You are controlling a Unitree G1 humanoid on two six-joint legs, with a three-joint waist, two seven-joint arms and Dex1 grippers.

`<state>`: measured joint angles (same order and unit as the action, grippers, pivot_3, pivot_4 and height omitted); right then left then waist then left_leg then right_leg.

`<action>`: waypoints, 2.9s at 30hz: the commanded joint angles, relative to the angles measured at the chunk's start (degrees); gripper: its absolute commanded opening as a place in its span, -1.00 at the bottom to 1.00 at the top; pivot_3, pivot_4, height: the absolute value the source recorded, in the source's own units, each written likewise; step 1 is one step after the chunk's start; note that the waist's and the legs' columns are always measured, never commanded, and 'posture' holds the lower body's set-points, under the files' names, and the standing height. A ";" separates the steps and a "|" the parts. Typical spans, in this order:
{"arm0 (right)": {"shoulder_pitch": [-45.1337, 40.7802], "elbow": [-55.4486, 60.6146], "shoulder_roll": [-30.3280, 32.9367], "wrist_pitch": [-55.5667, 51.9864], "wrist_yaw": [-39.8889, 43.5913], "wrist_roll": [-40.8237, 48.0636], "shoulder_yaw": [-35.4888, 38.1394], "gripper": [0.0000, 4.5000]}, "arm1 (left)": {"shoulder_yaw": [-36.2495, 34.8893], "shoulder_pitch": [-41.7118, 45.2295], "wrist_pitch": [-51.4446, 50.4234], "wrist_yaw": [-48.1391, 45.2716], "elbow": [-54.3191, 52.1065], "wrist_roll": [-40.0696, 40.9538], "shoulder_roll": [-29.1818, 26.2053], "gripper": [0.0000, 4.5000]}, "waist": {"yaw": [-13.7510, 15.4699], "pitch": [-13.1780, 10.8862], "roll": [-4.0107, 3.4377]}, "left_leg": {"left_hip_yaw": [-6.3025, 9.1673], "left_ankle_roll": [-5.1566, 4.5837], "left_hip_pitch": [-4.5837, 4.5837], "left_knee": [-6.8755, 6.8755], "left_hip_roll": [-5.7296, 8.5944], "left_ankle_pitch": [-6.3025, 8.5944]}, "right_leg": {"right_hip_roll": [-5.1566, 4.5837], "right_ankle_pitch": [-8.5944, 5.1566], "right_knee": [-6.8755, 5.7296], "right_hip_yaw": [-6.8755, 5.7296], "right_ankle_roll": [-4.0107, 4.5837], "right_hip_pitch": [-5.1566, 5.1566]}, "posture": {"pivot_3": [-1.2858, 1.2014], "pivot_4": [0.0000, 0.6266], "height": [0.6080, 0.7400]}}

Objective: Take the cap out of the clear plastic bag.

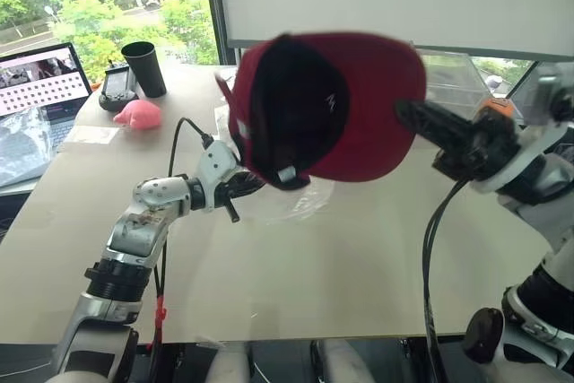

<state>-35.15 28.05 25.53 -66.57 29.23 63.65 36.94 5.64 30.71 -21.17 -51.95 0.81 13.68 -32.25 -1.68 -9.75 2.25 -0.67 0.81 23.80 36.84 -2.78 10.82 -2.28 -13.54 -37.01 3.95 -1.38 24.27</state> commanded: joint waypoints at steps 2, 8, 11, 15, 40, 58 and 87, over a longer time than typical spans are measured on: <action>-1.64 -2.77 -1.75 6.82 -10.00 2.98 0.93 -0.99 | -0.88 0.32 1.81 -0.34 -0.55 0.07 -0.23 -0.76 | -0.17 0.00 0.00 | -0.01 0.00 0.00 0.00 0.01 0.00 | -0.02 0.00 0.01 0.01 0.00 0.00 | 0.03 -0.52 1.00; -1.78 -5.61 -4.42 16.98 -20.38 -8.04 -5.46 -0.99 | -1.00 0.04 2.14 -0.57 -0.42 0.04 -0.29 -0.76 | -0.87 -0.01 -0.02 | -0.01 0.00 0.00 0.00 0.00 0.00 | -0.02 -0.02 -0.01 0.02 -0.05 0.02 | 0.03 -0.52 1.00; 0.25 -4.24 -2.11 25.07 -20.04 -21.96 -15.15 -0.99 | -0.93 -0.10 2.25 -0.58 -0.49 0.04 -0.31 -0.76 | -0.93 -0.04 -0.07 | -0.04 0.00 0.00 0.00 0.01 0.00 | -0.02 -0.02 -0.02 0.05 -0.05 0.07 | 0.03 -0.52 1.00; 2.41 -3.54 2.92 38.15 -17.40 -42.37 -32.49 -0.99 | -0.84 -0.25 2.17 -0.49 -0.70 0.05 -0.21 -0.76 | -1.01 -0.05 -0.08 | -0.05 0.00 0.04 -0.02 0.01 0.00 | -0.01 -0.05 -0.02 0.05 -0.09 0.13 | 0.03 -0.52 1.00; 5.54 -27.13 1.93 66.63 4.47 -85.98 -67.56 -0.99 | -2.74 -2.23 2.49 2.42 -2.20 0.21 -0.28 -0.76 | -1.03 -0.04 -0.06 | -0.06 0.01 -0.33 0.01 -0.01 -0.01 | 0.02 -0.09 -0.09 0.06 -0.16 -0.15 | 0.03 -0.52 1.00; 12.30 -16.30 0.03 47.04 19.32 -76.91 -61.87 0.28 | -7.20 -7.83 0.69 4.52 -7.42 1.55 -1.60 -0.76 | -0.73 -0.01 -0.02 | -0.06 0.01 -0.35 0.01 -0.01 0.00 | 0.01 -0.09 -0.09 0.04 -0.16 -0.18 | 0.03 -0.52 1.00; 6.39 -40.69 -1.84 46.21 -19.01 -64.01 -23.09 0.28 | -42.35 -23.06 0.26 52.64 -5.17 1.57 12.82 -0.76 | -1.31 0.01 0.08 | -0.12 0.02 -0.13 -0.03 0.07 0.00 | -0.15 0.10 -0.05 0.10 0.02 0.02 | 0.03 -0.52 1.00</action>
<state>-28.28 -13.28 22.64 -23.07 11.02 0.03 13.42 -35.44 7.69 -23.40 0.58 -4.54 15.62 -18.19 -2.99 -9.73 2.33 -0.79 0.83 23.67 36.81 -2.71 10.82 -2.43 -13.44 -37.06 4.04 -1.36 24.28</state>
